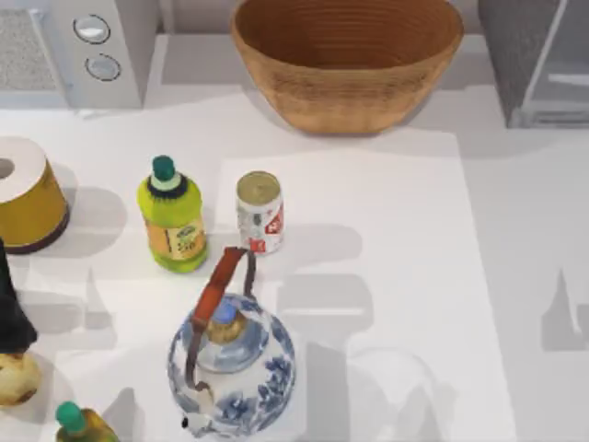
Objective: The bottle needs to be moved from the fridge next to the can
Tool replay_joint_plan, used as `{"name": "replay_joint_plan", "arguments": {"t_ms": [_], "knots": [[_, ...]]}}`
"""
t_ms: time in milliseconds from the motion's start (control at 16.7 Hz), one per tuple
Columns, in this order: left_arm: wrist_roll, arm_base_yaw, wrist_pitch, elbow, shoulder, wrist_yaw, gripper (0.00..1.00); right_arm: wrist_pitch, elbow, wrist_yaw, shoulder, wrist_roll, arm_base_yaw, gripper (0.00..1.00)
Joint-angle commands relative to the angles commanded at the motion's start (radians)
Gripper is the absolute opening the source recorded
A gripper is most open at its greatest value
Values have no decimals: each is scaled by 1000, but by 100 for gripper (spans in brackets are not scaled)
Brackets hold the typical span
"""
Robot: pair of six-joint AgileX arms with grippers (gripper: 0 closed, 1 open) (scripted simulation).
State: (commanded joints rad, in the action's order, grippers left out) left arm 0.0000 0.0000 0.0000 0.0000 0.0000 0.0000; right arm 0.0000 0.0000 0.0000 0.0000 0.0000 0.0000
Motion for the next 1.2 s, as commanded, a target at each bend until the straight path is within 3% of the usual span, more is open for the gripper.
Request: {"name": "replay_joint_plan", "arguments": {"t_ms": [300,540,1200], "knots": [[0,0,0,0,0,0,100,47,42,-10,62,-1,-12,100],[0,0,0,0,0,0,100,204,183,-45,294,-2,-51,100],[0,0,0,0,0,0,100,827,744,-182,1578,-10,-208,100]]}}
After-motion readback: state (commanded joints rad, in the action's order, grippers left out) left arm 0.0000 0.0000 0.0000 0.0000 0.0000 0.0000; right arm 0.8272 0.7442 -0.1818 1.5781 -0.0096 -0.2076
